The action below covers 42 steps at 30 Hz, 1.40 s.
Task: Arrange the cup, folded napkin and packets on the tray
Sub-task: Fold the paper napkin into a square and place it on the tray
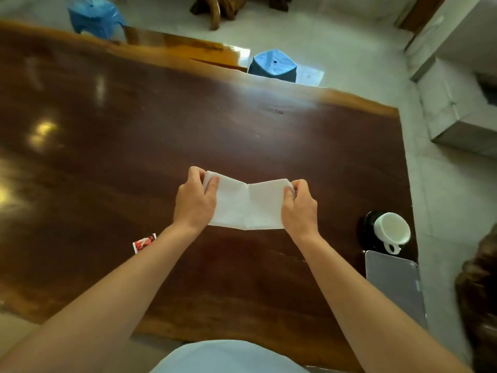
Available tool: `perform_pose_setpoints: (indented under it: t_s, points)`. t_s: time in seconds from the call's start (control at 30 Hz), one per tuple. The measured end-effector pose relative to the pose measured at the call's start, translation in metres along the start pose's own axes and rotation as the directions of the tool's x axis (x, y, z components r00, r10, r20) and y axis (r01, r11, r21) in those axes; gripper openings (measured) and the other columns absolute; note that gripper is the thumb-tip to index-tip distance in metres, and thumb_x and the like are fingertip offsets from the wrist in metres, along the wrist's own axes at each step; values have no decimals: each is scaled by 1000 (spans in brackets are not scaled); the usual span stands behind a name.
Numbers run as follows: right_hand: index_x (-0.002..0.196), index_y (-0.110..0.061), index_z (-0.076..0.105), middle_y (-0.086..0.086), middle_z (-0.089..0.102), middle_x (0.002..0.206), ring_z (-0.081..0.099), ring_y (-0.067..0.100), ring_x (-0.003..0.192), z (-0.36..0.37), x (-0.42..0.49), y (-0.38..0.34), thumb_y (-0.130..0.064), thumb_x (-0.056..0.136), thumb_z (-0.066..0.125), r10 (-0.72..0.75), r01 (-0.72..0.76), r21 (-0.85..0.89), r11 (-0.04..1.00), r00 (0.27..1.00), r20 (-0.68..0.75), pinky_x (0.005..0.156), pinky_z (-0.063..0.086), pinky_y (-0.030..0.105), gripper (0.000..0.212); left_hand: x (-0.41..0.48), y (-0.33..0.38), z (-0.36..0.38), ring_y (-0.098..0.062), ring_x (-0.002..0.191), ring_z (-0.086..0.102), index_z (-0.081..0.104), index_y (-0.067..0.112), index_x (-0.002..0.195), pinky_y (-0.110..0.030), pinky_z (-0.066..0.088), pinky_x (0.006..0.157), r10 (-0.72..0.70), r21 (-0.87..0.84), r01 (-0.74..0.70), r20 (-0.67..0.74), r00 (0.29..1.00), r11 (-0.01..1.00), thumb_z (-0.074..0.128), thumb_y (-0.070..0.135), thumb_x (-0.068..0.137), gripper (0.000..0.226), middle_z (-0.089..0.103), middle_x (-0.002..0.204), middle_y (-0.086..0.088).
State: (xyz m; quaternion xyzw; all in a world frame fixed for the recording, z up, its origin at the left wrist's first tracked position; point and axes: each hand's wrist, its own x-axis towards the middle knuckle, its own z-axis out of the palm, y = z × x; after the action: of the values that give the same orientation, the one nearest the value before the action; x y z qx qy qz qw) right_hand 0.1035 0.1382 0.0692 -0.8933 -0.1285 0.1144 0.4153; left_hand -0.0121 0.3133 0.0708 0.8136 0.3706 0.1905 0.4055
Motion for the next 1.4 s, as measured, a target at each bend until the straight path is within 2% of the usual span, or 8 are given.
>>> perform_pose_setpoints:
  t_s: [0.23, 0.5, 0.63, 0.83, 0.97, 1.17, 1.33, 1.4]
  points:
    - [95, -11, 52, -5, 53, 76, 52, 11, 66, -8, 14, 0, -29, 108, 31, 134, -124, 81, 989, 980, -145, 51, 42, 21, 31, 17, -5, 14, -13, 76, 55, 53, 9, 102, -24, 41, 55, -291, -228, 306, 98, 952, 924, 48, 44, 103, 34, 56, 85, 3]
    - [104, -15, 63, -4, 62, 89, 60, 8, 73, -10, 20, -23, -41, 98, 55, 41, -38, 26, 999, 994, -102, 54, 45, 11, 28, 7, 42, 17, -11, 74, 59, 54, 12, 100, -27, 44, 56, -167, -183, 191, 140, 976, 964, 55, 40, 99, 28, 59, 86, 5]
    - [100, -16, 64, -10, 62, 77, 62, 6, 65, -5, 15, -47, -36, 98, 56, -99, 99, 0, 995, 987, -126, 54, 52, 17, 22, 6, 52, 30, -22, 89, 68, 60, 15, 107, -43, 59, 75, -205, -217, 268, 272, 940, 939, 52, 40, 100, 28, 67, 98, -3]
    - [115, -18, 63, -4, 70, 76, 68, 11, 68, 12, -18, -68, -36, 99, 54, -291, 295, -62, 954, 955, 57, 66, 61, 35, 26, 1, 55, 37, -21, 81, 73, 66, 7, 120, -32, 58, 58, -308, -525, 682, 629, 714, 509, 43, 32, 106, 37, 74, 97, -10]
    - [120, -14, 68, 0, 74, 99, 69, 12, 84, 4, -23, -56, -23, 99, 57, -338, 346, -46, 937, 932, 134, 80, 61, 33, 26, 1, 52, 33, -29, 100, 73, 68, 13, 123, -44, 61, 79, -311, -520, 799, 739, 598, 302, 37, 63, 99, 64, 75, 111, -15]
    - [114, -13, 74, -6, 70, 100, 64, 2, 86, -14, -25, -39, -14, 97, 61, -360, 373, 21, 928, 880, 308, 82, 53, 12, 22, -6, 64, 32, -26, 86, 73, 65, 14, 117, -44, 62, 75, -302, -476, 732, 695, 652, 487, 55, 59, 93, 52, 73, 99, -9]
    - [119, -20, 68, -4, 62, 107, 59, 7, 88, -31, -16, -31, -20, 91, 70, -262, 263, -6, 965, 958, -114, 72, 53, 19, 28, -10, 68, 31, -33, 99, 71, 64, 16, 118, -53, 57, 92, -311, -470, 744, 701, 642, 476, 55, 57, 94, 48, 72, 111, -14]
    - [132, -29, 55, -4, 55, 120, 57, 11, 100, -40, -13, -30, -31, 91, 68, -72, 74, 90, 993, 997, -23, 81, 56, 26, 43, -14, 70, 30, -29, 95, 74, 64, 21, 112, -47, 61, 83, -271, -467, 743, 727, 631, 479, 48, 59, 97, 44, 73, 107, -11]
